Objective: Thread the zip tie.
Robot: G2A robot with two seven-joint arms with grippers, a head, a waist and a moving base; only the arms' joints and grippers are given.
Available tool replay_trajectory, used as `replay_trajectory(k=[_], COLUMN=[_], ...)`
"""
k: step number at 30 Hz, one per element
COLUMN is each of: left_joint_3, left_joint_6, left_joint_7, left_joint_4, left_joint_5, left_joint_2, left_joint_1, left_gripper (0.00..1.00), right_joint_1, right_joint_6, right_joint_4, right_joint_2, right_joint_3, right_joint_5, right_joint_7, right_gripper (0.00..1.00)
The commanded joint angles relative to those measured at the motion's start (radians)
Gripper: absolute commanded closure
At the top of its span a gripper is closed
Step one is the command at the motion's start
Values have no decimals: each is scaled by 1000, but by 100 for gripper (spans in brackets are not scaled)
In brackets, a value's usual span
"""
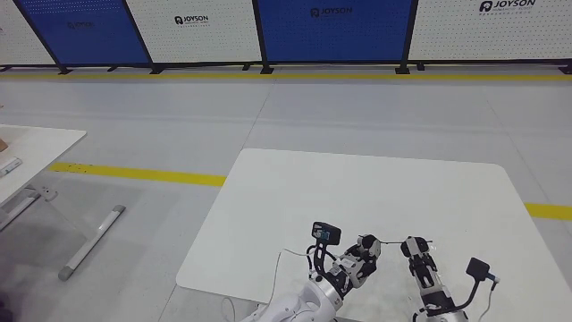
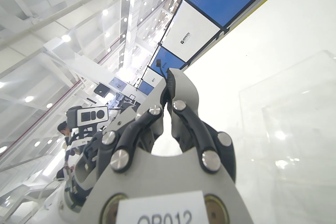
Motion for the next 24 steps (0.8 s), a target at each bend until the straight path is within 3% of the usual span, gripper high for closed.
replay_trajectory(k=[1, 24], left_joint_3=[0, 0], left_joint_6=[0, 0], left_joint_7=[0, 0], left_joint_4=[0, 0], left_joint_5=[0, 0], left_joint_2=[0, 0], left_joint_1=[0, 0], left_gripper=[100, 100], right_joint_1=[-1, -16], right_joint_6=[0, 0], right_joint_4=[-4, -19], right_joint_2=[1, 1], right_joint_3=[0, 15], right_joint_5=[2, -14], right_joint_7=[3, 9], right_gripper=[100, 100])
